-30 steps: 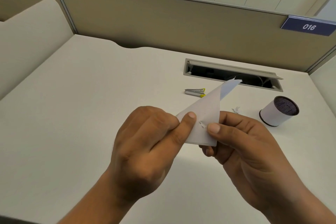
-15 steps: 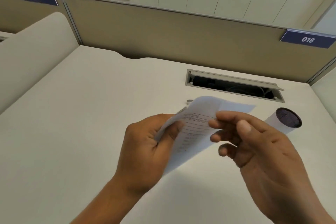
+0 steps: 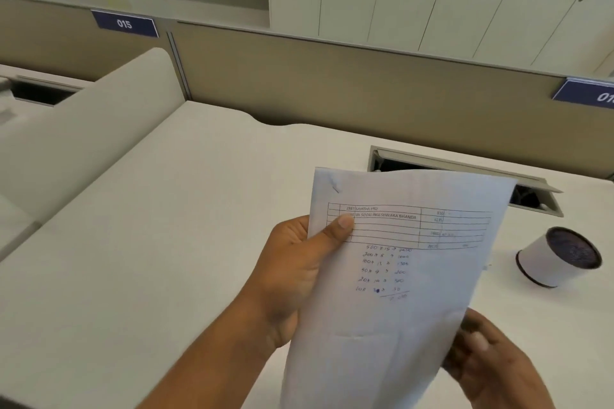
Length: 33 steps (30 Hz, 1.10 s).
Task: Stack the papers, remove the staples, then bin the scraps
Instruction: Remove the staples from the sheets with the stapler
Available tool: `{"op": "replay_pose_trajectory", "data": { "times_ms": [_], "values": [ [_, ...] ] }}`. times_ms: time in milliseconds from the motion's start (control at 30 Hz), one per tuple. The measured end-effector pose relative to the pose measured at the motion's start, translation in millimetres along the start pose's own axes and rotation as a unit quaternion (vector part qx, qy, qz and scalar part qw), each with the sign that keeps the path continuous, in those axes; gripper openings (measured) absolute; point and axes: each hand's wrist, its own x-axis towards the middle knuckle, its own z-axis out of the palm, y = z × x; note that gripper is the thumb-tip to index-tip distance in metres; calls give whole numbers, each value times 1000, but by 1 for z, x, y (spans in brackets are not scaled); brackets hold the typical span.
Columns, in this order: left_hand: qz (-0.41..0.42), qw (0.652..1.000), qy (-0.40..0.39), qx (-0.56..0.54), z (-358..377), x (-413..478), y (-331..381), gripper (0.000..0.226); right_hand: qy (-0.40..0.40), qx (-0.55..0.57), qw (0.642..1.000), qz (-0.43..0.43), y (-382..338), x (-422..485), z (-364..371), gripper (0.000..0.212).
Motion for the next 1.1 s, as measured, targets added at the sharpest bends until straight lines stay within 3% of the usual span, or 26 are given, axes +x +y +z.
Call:
{"op": "replay_pose_trajectory", "data": {
  "times_ms": [33,67,167,267,367,467,633,767,833,1100],
  "values": [
    [-2,1000,0,-1,-2,2,0,30,-3,-2,1000,11,3,-2,0,58],
    [-6,1000,0,-3,-4,5,-1,31,-1,-4,1000,19,5,-3,-1,67],
    [-24,1000,5,-6,-12,12,-2,30,20,-65,997,27,11,1,-3,69],
    [-48,998,36,-13,-24,19,-8,30,46,-55,997,26,18,11,0,64],
    [-76,994,71,20,-41,21,-19,28,65,-81,995,10,21,20,11,77],
    [-106,982,106,118,-59,19,-40,22,79,-75,994,22,26,34,15,19],
    [-128,949,165,237,-94,25,-76,35,62,-151,985,62,50,72,15,23],
    [-100,939,212,251,-109,47,-75,37,32,-244,967,59,66,113,28,27],
    [-80,938,229,247,-113,68,-66,35,24,-292,955,39,62,135,38,39],
    [33,923,251,291,-133,193,-20,52,55,-284,957,-25,16,244,81,57]
  ]
}}
